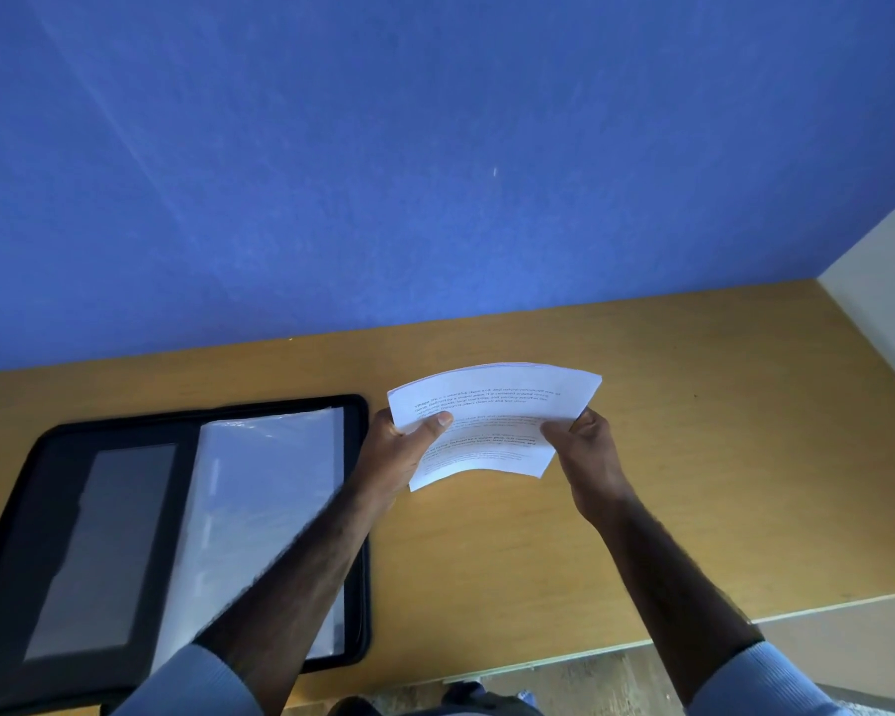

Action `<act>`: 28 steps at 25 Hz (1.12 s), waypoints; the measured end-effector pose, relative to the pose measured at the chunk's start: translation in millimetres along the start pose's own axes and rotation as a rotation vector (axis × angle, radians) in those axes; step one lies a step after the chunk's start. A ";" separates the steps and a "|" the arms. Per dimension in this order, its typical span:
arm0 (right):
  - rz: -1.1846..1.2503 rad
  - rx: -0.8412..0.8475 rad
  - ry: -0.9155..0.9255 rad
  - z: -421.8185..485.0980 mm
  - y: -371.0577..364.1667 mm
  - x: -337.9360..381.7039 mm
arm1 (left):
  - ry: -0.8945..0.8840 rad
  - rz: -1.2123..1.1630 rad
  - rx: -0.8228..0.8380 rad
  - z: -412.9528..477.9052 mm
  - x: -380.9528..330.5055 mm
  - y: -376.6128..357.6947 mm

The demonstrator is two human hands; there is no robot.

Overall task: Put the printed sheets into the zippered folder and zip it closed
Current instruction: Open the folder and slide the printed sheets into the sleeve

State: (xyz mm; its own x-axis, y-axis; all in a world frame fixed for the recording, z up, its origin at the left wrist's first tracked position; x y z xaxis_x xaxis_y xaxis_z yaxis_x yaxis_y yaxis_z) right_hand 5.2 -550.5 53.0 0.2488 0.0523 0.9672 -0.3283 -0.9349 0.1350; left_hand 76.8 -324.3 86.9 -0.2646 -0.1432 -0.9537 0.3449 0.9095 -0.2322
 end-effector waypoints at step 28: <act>-0.180 -0.021 -0.047 -11.0 -2.3 -14.1 | 0.046 0.046 -0.057 0.1 18.3 13.1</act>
State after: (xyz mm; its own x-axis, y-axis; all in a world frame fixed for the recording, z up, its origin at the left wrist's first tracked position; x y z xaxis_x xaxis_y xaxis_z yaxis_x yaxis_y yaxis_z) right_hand -7.6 -545.2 41.5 0.3475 0.2009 0.9159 -0.2936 -0.9044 0.3098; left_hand 76.5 -315.0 66.4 -0.2914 -0.0835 -0.9529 0.3061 0.9357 -0.1756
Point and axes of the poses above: each hand's wrist, its own z-axis towards the middle knuckle, its own y-axis out of the back of the hand, x = y × z, the point moved 9 cm from there along z, towards the middle knuckle, and after that the axes turned 11 degrees about -z, right-handed, at the moved point
